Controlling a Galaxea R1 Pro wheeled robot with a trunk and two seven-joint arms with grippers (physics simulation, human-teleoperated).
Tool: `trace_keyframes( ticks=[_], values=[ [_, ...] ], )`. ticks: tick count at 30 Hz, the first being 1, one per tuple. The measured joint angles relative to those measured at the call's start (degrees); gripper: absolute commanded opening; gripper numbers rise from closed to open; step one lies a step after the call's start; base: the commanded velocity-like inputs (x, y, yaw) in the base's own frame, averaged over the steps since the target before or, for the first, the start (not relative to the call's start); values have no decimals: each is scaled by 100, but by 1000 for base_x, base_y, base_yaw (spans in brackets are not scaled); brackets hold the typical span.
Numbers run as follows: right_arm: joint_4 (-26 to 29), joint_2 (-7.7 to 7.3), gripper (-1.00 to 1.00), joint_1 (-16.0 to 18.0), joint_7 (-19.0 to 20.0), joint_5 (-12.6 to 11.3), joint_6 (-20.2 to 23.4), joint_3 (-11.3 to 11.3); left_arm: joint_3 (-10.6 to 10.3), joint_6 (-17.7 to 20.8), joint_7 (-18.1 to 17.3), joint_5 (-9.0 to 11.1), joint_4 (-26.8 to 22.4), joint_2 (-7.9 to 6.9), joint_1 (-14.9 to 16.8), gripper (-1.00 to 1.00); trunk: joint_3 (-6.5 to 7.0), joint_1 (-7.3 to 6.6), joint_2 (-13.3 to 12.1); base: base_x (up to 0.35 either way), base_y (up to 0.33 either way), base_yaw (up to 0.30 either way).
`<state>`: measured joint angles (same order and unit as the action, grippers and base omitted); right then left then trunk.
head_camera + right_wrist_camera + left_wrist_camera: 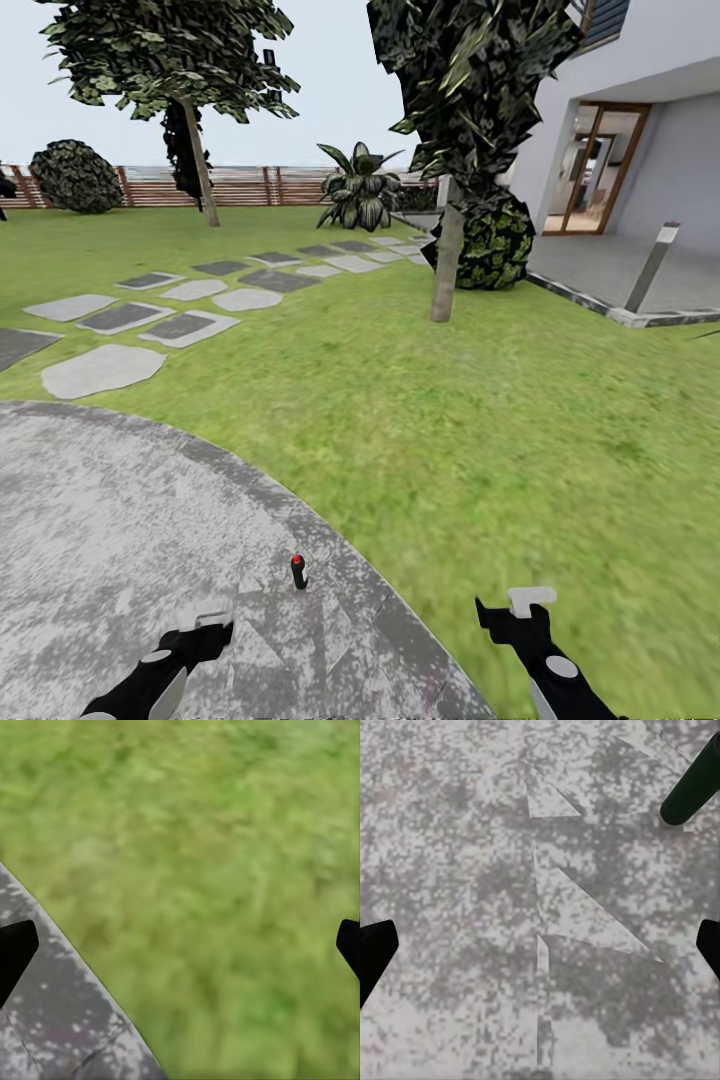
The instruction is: In the garden, pick up the pesticide atomizer on the floor and spray pesticide onto both trees until each tree trunk is fully covered.
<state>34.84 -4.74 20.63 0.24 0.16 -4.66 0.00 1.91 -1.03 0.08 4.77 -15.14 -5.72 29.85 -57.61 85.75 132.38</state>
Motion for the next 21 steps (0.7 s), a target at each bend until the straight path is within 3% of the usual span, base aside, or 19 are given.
trace_keyframes(
  ticks=[14,21],
  values=[
    [0,0,100,0,0,0,0,0,0,0,0,0,0,0,0,100,-379,308,562,0,0,0],
    [0,0,100,0,0,0,0,7,-27,0,0,0,0,0,1,100,-406,308,563,0,0,0]
  ],
)
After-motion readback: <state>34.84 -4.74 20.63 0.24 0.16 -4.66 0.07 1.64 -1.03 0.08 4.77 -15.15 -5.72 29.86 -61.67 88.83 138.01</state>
